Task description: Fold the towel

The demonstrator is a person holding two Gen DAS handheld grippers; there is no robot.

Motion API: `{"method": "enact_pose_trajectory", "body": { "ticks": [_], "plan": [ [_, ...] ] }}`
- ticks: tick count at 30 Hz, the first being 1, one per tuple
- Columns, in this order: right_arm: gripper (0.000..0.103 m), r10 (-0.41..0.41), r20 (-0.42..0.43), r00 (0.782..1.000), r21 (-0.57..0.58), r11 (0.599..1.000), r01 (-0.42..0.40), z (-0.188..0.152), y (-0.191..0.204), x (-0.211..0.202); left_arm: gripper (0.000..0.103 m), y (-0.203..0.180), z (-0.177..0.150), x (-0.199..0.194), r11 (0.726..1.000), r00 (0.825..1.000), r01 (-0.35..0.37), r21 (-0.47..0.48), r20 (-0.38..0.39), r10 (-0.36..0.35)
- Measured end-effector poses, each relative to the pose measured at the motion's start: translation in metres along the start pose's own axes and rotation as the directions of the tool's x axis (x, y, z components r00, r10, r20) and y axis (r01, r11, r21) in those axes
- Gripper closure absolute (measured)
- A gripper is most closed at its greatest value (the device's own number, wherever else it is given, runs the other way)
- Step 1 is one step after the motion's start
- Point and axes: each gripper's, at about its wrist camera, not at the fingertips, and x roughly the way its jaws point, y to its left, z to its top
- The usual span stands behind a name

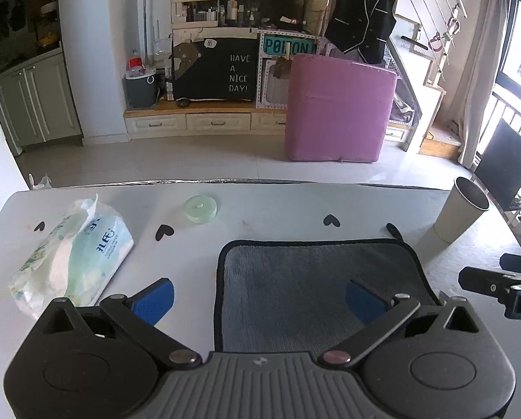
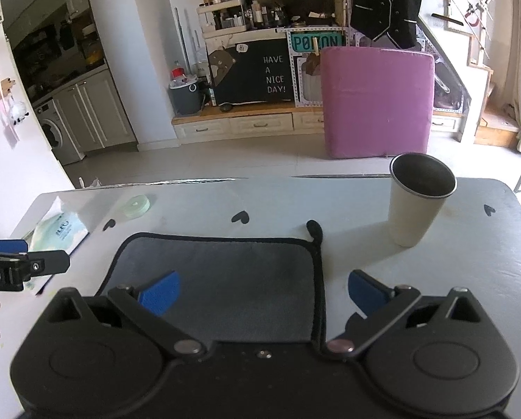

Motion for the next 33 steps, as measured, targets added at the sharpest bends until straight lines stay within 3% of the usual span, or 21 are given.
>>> {"method": "enact_pose_trajectory", "body": {
  "ticks": [33],
  "plan": [
    [0.000, -0.004, 0.089, 0.996, -0.003, 1.000, 0.004, -0.048, 0.019, -0.137, 0.000, -0.016, -0.053, -0.122, 1.000, 0.998, 0.023, 0.015, 0.065, -0.024]
  ]
}}
